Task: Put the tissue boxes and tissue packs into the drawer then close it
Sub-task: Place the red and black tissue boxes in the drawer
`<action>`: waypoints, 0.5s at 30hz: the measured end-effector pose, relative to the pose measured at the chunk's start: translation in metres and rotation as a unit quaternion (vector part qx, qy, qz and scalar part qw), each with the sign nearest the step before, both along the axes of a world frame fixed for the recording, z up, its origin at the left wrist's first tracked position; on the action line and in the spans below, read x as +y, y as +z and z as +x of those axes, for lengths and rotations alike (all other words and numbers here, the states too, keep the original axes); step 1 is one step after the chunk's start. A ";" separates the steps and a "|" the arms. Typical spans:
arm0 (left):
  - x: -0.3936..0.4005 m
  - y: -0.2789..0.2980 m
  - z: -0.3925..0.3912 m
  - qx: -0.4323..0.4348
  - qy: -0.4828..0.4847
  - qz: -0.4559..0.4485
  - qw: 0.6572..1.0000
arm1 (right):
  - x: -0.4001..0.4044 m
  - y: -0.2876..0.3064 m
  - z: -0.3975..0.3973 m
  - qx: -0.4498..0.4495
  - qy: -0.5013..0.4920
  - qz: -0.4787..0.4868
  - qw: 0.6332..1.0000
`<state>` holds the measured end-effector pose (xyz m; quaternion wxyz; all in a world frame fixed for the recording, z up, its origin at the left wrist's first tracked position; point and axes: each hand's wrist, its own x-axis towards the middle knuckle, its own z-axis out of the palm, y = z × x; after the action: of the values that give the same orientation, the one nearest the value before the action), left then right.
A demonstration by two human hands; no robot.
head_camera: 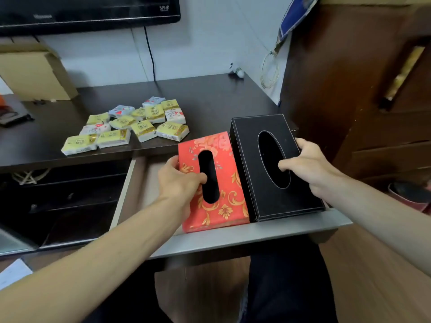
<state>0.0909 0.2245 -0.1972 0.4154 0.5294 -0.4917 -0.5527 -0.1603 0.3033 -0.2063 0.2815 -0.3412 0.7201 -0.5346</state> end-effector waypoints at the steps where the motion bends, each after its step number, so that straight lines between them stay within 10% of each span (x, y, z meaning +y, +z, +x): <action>1: 0.002 -0.002 0.000 -0.004 0.004 0.013 1.000 | 0.002 -0.001 0.000 0.003 0.005 0.011 1.000; 8: 0.001 -0.014 -0.014 -0.022 -0.003 0.049 0.999 | 0.004 -0.012 -0.003 0.039 -0.009 0.061 0.997; 15: -0.004 -0.031 -0.036 -0.050 -0.009 0.059 0.997 | -0.001 -0.013 -0.008 0.286 0.025 0.217 0.933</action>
<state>0.0550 0.2209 -0.2277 0.3534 0.5758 -0.4830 -0.5570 -0.1688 0.3027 -0.2196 0.1444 -0.4277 0.8600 -0.2381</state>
